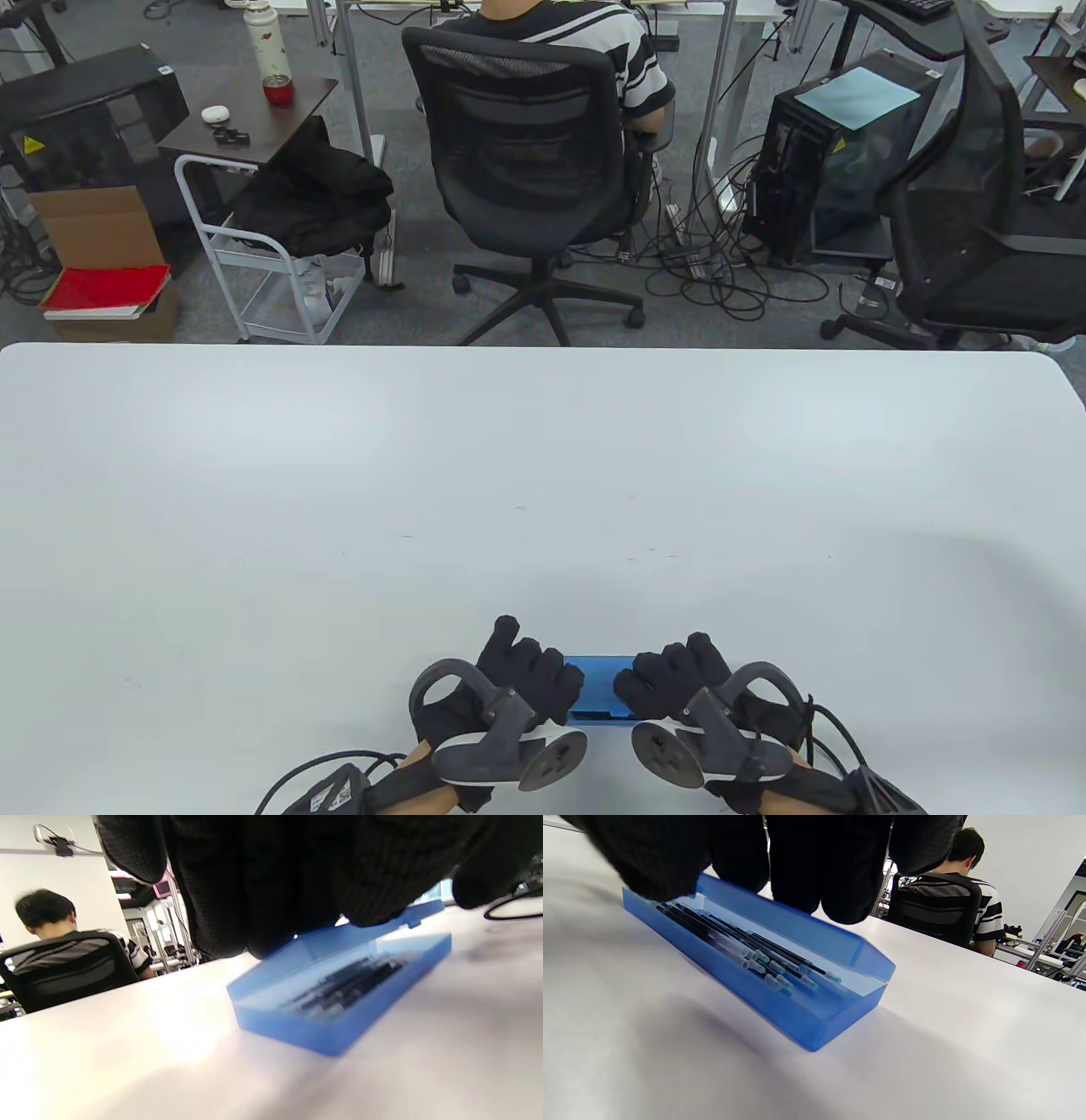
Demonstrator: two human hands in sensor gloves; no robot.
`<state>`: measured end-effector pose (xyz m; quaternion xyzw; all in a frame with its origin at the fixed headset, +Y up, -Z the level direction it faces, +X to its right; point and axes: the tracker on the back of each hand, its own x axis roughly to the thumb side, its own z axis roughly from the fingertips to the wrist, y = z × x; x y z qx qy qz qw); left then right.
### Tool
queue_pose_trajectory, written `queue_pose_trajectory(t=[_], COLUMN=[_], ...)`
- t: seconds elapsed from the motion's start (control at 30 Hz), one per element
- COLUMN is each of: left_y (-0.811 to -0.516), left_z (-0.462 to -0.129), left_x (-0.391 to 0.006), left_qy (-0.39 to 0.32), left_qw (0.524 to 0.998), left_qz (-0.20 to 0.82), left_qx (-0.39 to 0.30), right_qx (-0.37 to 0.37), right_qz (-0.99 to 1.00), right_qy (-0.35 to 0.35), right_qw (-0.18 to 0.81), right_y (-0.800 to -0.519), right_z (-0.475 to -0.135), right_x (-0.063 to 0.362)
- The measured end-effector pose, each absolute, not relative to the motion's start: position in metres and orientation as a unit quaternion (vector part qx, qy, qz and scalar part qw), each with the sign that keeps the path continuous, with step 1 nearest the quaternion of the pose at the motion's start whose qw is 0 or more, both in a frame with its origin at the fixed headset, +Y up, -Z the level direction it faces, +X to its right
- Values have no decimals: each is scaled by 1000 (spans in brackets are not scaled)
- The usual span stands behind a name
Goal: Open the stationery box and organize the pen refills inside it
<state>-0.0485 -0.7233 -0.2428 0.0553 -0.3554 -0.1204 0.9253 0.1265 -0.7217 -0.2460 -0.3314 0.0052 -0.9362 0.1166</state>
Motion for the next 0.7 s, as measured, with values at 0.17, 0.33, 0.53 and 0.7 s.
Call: queue_pose_trajectory(t=[0.17,0.33,0.53,0.7], left_y=[-729,-728,-727,-725], left_z=[-243,-243,-244,-255], left_x=[-45,-45,-44,-51], left_qy=[-359,-356,-358,-337], left_qw=[922,924,924,934], left_qz=[-136,-133,-128,-113], left_qx=[51,48,46,30], right_qx=[-328,-329,-333,-328], right_qz=[-939,-940,-939,-942], right_qy=[-19,-19,-16,-22], right_qw=[99,91,89,60], right_y=[-725,-726,-726,-721], right_z=[-252,-254,-254,-262], right_x=[128,128,128,136])
